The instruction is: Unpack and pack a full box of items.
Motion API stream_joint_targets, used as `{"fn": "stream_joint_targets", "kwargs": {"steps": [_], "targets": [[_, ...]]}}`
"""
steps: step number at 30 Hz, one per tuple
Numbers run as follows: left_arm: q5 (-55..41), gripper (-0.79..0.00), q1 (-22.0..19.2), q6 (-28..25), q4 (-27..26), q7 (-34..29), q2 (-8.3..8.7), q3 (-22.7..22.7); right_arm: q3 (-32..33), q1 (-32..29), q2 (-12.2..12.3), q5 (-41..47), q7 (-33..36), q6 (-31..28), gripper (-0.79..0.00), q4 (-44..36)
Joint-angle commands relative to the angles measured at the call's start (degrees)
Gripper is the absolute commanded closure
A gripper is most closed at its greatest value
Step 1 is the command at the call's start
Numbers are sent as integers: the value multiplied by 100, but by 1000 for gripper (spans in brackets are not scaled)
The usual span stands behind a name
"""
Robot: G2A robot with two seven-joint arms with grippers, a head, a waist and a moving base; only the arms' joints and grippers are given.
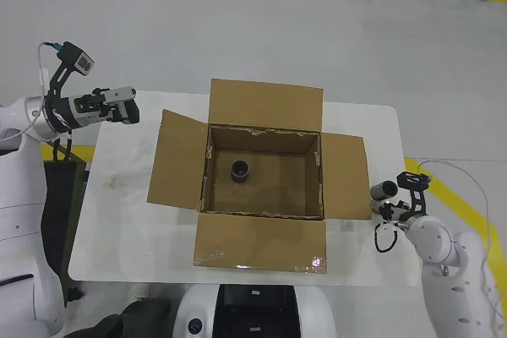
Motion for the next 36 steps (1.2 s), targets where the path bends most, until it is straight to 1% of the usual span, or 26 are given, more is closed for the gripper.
{"fn": "stream_joint_targets", "kwargs": {"steps": [1, 5, 7, 8, 10, 12, 16, 18, 20, 25, 31, 36], "targets": [[0, -785, 0, 0, 0, 0, 0, 0, -23, 24, 5, -17, 17, 14, -551, 28], [0, -785, 0, 0, 0, 0, 0, 0, -42, 47, 16, -7, 36, 37, -545, 62], [0, -785, 0, 0, 0, 0, 0, 0, -48, 51, 21, 6, 39, 54, -526, 80], [0, -785, 0, 0, 0, 0, 0, 0, -53, 55, 24, 10, 42, 59, -496, 85], [0, -785, 0, 0, 0, 0, 0, 0, -66, 62, 28, 29, 47, 65, -409, 97], [0, -785, 0, 0, 0, 0, 0, 0, -81, 71, 33, 47, 69, 61, -280, 108], [0, -785, 0, 0, 0, 0, 0, 0, -89, 66, 42, 104, 75, 79, -169, 82], [0, -785, 0, 0, 0, 0, 0, 0, -97, 42, 47, 118, 78, 84, -132, 23], [0, -785, 0, 0, 0, 0, 0, 0, -104, 1, 53, 115, 100, 102, -114, -60], [0, -785, 0, 0, 0, 0, 0, 0, -51, -199, 77, 79, 175, 101, 0, -443], [0, -785, 0, 0, 0, 0, 0, 0, 36, -494, 102, 94, 365, 133, 0, -941], [0, -785, 0, 0, 0, 0, 0, 0, 117, -781, 120, 57, 522, 228, 0, -1535]]}}
